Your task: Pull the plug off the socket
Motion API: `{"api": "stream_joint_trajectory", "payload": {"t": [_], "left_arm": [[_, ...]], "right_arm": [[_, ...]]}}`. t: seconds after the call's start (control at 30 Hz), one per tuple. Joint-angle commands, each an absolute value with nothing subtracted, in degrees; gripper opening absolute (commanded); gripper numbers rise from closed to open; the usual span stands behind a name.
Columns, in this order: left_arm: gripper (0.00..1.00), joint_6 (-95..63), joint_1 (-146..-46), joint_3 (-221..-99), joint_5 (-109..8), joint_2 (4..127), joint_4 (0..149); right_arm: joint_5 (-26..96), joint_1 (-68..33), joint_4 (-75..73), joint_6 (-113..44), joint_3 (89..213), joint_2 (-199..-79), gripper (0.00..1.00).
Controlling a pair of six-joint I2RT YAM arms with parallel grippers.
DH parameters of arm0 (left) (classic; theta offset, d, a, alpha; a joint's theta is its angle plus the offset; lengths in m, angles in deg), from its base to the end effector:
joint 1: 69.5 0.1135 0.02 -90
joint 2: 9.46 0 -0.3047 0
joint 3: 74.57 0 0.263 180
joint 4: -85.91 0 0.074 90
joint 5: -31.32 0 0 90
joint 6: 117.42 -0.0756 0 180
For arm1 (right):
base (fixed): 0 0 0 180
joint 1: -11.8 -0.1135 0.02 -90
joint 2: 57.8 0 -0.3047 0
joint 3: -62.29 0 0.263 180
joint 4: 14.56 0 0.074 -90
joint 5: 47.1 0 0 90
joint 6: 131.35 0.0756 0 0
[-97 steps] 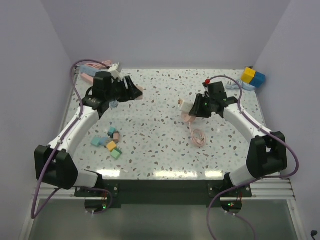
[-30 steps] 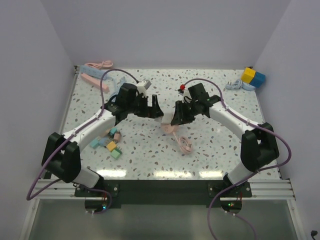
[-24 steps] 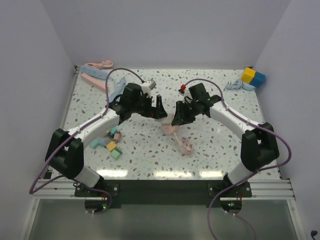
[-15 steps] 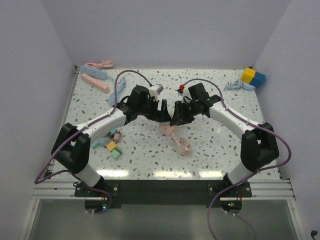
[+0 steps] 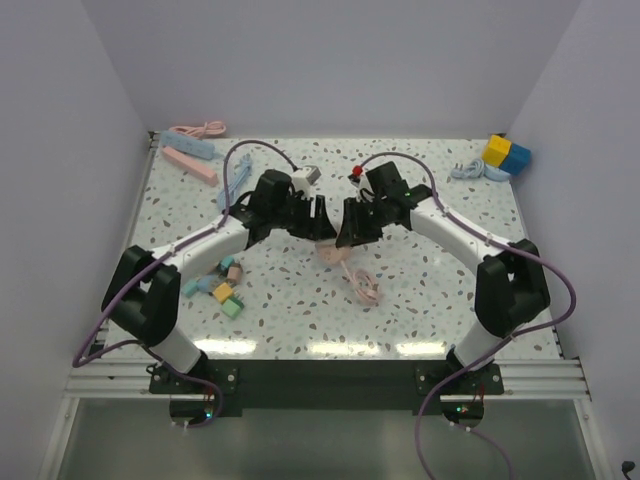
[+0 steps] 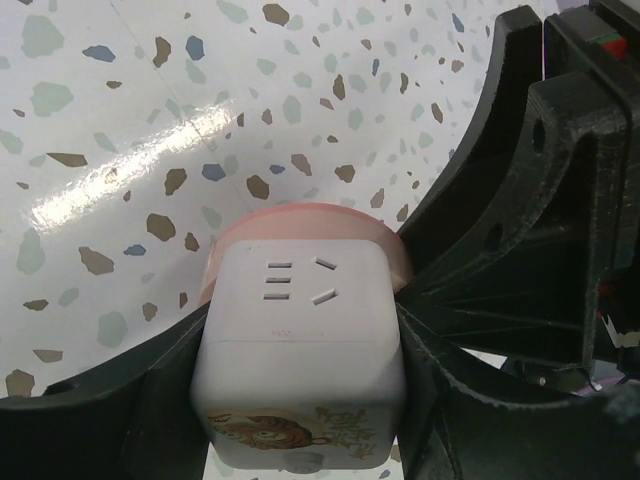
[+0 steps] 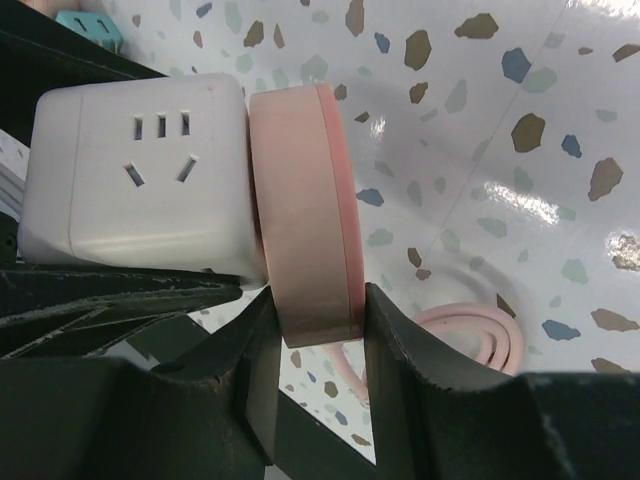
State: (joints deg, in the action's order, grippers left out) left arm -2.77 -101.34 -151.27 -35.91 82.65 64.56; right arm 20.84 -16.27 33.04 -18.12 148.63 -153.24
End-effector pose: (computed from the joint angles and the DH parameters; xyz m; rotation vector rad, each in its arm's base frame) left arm 0.3243 -0.2358 0.2621 0.3795 2.3032 -0.9628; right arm 0.3287 0.2075 0.2548 -0.2678 2.6568 0.8135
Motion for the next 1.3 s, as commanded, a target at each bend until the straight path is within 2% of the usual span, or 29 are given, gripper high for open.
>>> {"api": "stream_joint_trajectory", "payload": {"t": [0.0, 0.2, 0.3, 0.4, 0.43, 0.5, 0.67, 0.8, 0.87, 1.13, 1.27], "left_arm": [[0.00, 1.32, -95.88, -150.17, -32.40, 74.49, 69.90], [0.00, 2.91, -88.49, -150.43, -27.66, 69.47, 70.18], [0.00, 2.56, -86.91, -151.48, -27.21, 67.80, 67.89], [0.00, 1.68, -85.94, -153.06, -36.40, 66.21, 61.76], [0.00, 1.68, -85.50, -153.59, -45.23, 66.38, 55.56], [0.00, 3.07, -82.35, -153.42, -52.39, 67.17, 48.07], [0.06, 4.05, -71.62, -146.50, -50.07, 70.25, 43.81], [0.09, 3.78, -70.47, -142.79, -51.46, 71.04, 45.39], [0.08, 3.87, -70.29, -141.82, -56.27, 71.65, 44.87], [0.07, 4.13, -69.50, -139.62, -62.88, 76.57, 43.46], [0.09, 4.40, -69.50, -138.83, -61.58, 76.67, 42.40]], "right_arm": [[40.34, -12.47, 40.46, -15.25, 149.58, -155.10, 0.00], [42.46, -8.94, 39.31, -15.33, 148.25, -151.41, 0.00], [39.49, -7.28, 39.06, -16.03, 148.44, -150.09, 0.00], [36.05, -6.13, 36.95, -15.94, 147.99, -148.08, 0.00], [35.00, -5.95, 36.34, -16.12, 147.99, -147.81, 0.00], [32.81, -5.60, 35.80, -16.21, 147.99, -147.46, 0.00], [26.91, -5.60, 33.35, -17.44, 147.65, -147.19, 0.00], [23.57, -5.78, 31.85, -17.53, 147.47, -147.10, 0.00], [22.34, -5.77, 32.02, -18.40, 147.64, -147.28, 0.00], [21.02, -6.65, 31.67, -18.85, 146.68, -147.19, 0.00], [20.66, -7.44, 31.93, -19.02, 146.50, -147.36, 0.00]]}}
